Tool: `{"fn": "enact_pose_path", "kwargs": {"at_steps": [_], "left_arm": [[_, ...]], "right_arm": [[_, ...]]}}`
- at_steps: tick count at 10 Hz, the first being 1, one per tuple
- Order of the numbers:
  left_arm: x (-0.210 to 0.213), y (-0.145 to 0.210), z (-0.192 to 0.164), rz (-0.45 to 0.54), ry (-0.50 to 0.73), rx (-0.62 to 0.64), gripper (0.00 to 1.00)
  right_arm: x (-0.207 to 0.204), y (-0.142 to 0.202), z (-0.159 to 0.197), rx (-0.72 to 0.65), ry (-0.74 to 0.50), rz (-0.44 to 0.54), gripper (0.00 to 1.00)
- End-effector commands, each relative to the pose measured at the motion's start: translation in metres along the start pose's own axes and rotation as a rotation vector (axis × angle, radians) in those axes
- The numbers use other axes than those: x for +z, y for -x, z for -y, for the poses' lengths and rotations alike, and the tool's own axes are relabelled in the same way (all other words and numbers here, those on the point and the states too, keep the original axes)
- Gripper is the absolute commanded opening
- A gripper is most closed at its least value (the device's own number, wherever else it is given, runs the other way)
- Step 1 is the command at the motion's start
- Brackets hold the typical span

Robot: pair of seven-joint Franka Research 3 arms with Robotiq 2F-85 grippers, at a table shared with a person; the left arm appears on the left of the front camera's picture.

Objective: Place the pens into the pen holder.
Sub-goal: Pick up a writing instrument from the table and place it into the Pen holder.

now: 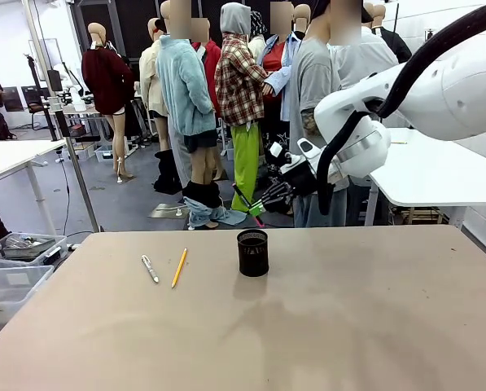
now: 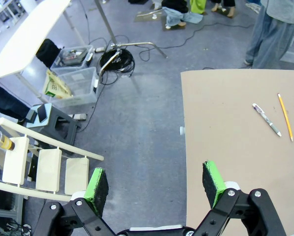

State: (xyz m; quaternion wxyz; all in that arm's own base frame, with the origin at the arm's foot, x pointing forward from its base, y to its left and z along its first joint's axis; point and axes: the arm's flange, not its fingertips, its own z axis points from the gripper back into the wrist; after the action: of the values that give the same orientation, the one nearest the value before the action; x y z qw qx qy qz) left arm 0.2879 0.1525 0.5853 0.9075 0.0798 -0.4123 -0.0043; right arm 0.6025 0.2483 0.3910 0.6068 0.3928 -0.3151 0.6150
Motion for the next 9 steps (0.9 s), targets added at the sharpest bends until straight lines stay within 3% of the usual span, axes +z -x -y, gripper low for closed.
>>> {"fn": "enact_pose_path", "kwargs": {"at_steps": [1, 9], "left_arm": [[-0.001, -0.002, 0.001, 0.01, -0.005, 0.013, 1.0], [-0.001, -0.002, 0.001, 0.01, -0.005, 0.013, 1.0]], "right_arm": [[-0.011, 0.003, 0.021, -0.037, -0.051, 0.008, 0.0], [-0.043, 0.034, 0.022, -0.121, -0.072, -0.073, 0.0]]}}
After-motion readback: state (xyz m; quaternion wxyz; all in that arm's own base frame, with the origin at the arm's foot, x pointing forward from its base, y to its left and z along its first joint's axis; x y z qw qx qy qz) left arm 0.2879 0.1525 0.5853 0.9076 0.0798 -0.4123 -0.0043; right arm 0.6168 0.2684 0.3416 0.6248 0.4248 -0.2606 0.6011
